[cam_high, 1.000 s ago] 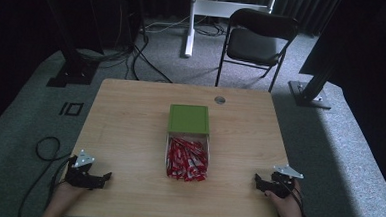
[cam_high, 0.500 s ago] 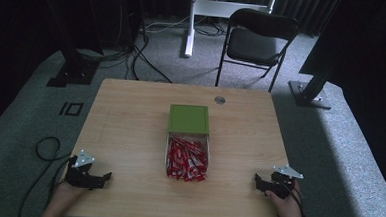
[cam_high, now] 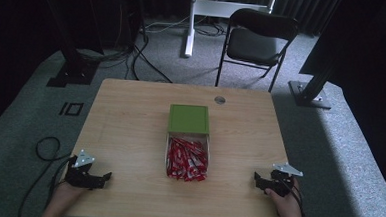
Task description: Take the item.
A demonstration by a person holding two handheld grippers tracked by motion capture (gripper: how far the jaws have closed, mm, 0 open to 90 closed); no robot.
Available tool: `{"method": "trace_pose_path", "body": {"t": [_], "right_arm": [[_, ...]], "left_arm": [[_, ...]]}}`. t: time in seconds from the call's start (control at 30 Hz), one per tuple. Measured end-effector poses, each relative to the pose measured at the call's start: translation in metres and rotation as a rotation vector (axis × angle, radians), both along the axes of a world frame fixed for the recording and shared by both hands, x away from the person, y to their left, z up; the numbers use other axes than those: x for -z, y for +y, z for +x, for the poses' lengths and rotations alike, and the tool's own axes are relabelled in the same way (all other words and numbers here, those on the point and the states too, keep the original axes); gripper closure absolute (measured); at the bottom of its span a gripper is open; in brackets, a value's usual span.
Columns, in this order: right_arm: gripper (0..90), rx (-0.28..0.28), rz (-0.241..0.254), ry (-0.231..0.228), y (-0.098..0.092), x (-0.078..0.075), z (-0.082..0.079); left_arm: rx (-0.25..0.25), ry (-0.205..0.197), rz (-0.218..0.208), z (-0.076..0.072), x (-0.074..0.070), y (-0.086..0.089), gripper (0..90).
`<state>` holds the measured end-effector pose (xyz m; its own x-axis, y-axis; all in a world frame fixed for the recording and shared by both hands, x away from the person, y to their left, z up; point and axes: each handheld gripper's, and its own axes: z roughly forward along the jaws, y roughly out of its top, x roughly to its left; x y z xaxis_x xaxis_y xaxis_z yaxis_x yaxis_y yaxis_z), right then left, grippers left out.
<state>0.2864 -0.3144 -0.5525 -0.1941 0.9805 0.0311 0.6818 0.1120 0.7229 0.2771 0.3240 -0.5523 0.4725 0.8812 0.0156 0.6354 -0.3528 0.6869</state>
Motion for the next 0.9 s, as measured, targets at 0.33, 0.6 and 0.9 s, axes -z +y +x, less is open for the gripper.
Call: {"method": "trace_pose_path", "body": {"t": [0.33,0.6,0.9], "right_arm": [[13.8,0.002,0.004,-0.017,0.000,-0.009,0.004],[13.8,-0.009,0.011,-0.051,0.002,-0.023,0.006],[13.8,-0.050,0.046,-0.095,0.009,-0.042,0.008]], "left_arm": [[0.000,0.000,0.000,0.000,0.000,0.000,0.7],[0.000,0.000,0.000,0.000,0.000,0.000,0.7],[0.000,0.000,0.000,0.000,0.000,0.000,0.7]]}}
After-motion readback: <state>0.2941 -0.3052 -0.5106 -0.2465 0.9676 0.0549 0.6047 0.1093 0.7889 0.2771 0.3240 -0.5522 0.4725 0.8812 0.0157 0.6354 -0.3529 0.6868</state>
